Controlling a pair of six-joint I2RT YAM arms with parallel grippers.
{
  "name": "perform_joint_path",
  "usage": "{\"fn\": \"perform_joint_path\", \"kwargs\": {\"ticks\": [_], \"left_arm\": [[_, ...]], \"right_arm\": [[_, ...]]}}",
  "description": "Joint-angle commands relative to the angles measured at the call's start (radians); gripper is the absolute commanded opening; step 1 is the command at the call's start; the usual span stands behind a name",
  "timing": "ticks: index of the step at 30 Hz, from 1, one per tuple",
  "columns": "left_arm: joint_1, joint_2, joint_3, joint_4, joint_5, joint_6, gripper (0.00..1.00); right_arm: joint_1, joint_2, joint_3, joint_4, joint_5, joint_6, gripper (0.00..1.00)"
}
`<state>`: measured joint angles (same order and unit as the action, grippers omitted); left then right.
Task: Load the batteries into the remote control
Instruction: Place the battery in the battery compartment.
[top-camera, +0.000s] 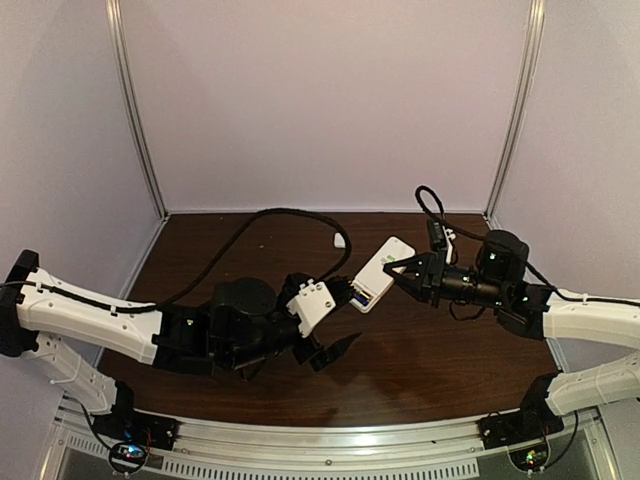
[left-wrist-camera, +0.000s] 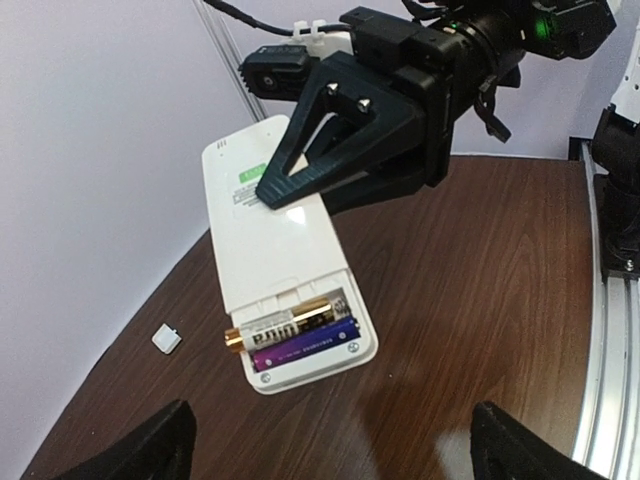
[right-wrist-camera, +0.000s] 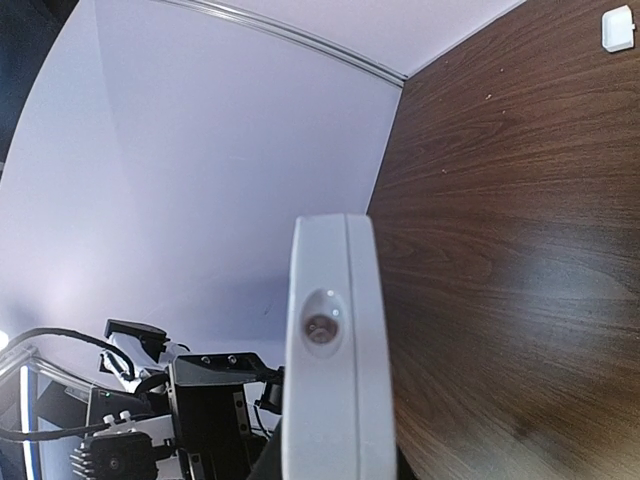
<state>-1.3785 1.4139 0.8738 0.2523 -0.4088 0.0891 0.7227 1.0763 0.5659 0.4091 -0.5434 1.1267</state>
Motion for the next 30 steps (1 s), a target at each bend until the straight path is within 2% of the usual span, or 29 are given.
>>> {"fn": "perform_joint_path", "kwargs": {"ticks": [1,14,30], "left_arm": [[-0.005,0.028,0.054,0.090,-0.020,0.034,0.97],[-0.005,0.110,0.130,0.043,-0.001,0.029,0.93],[0.009,0.114,0.139,0.022,-0.002,0.014,0.89]], "right_arm": [[0.017,-0.018,0.008,0.011,0.038,0.019,0.00],[0.026,-0.045,0.004,0.019,0.034,0.034,0.00],[0.028,-0.057,0.003,0.014,0.030,0.041,0.00]]}}
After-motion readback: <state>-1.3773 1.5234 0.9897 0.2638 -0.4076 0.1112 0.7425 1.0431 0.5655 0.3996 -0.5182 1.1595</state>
